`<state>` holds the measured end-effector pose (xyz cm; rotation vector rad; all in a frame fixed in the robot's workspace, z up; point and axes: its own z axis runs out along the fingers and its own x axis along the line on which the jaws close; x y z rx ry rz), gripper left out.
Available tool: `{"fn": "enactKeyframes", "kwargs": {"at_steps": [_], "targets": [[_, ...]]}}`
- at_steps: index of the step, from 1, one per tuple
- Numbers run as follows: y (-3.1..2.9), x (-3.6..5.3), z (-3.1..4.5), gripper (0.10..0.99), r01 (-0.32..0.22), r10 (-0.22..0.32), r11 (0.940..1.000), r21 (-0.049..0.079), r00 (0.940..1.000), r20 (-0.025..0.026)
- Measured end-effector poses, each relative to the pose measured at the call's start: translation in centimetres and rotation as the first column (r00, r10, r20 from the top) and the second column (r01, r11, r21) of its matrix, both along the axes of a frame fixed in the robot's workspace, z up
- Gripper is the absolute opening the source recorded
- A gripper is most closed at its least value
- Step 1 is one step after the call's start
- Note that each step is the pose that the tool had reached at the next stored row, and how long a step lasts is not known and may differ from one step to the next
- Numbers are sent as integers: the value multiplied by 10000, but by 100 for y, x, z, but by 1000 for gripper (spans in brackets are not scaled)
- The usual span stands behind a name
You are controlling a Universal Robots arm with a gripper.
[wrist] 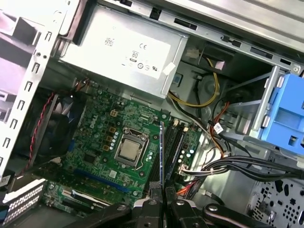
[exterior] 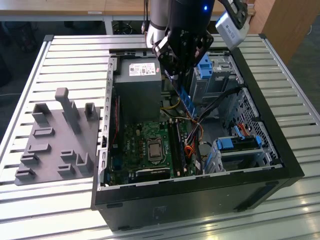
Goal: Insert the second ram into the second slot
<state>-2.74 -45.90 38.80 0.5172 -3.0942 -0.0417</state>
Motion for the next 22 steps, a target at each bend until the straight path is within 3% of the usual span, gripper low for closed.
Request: {"fn": "enactKeyframes", "kwargs": {"at_steps": [6,11,18,22], "targets": [[0,0,0,137,642,-642,9979,-19,9979,1],[0,0,0,137,1195,-1195,9928,-36,9928,2],[0,0,0,137,2105,-2105,9776,-39,9776,2],[0,0,-1,137,2605,-2605,9655,-41,9655,2]]}}
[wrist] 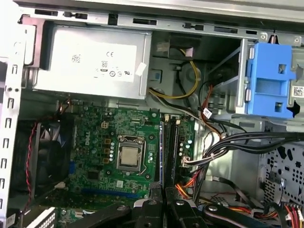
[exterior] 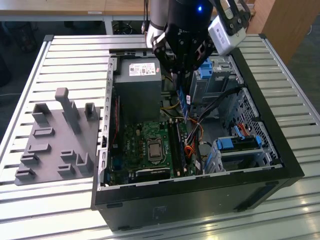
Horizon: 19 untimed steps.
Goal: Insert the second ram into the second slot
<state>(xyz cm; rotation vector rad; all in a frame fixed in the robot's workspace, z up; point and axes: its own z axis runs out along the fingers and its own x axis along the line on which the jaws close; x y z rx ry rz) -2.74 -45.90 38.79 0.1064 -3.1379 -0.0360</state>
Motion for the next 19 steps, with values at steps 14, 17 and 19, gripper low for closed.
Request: {"fn": "enactKeyframes", "kwargs": {"at_steps": [14,17,19], "targets": [[0,0,-46,137,813,-813,9967,1,9967,0],[0,0,-70,137,813,-813,9967,0,9967,0],[0,0,-86,137,812,-812,9967,1,9967,0]]}}
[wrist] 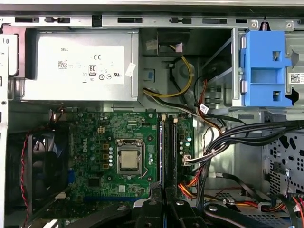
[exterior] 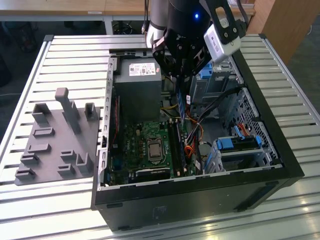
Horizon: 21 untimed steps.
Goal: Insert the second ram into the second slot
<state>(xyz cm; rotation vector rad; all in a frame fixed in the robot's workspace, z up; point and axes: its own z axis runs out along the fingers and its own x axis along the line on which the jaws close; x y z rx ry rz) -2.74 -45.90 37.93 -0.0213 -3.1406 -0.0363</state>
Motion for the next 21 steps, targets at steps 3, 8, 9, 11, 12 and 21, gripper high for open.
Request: {"fn": "enactKeyframes", "kwargs": {"at_steps": [3,8,9,11,12,21], "targets": [[0,0,-24,137,0,0,10000,0,10000,0],[0,0,-57,137,0,0,10000,-1,10000,0],[0,0,-62,137,0,0,10000,-1,10000,0],[0,0,-68,137,0,0,10000,-4,10000,0],[0,0,-70,137,0,0,10000,-8,10000,0],[0,0,-117,137,0,0,10000,-14,10000,1]]}}
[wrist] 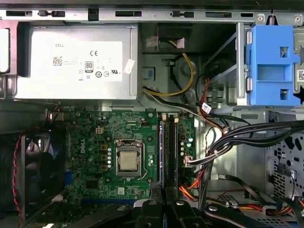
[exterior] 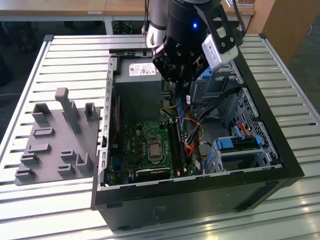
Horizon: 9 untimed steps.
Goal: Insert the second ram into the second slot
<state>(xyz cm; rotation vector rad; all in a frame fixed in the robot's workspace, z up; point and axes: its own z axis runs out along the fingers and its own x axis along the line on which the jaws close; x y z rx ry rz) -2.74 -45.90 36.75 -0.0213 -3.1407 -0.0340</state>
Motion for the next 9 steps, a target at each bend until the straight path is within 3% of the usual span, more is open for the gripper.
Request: {"fn": "enactKeyframes", "kwargs": {"at_steps": [9], "targets": [[0,0,-52,137,-87,87,10000,-2,10000,-1]]}}
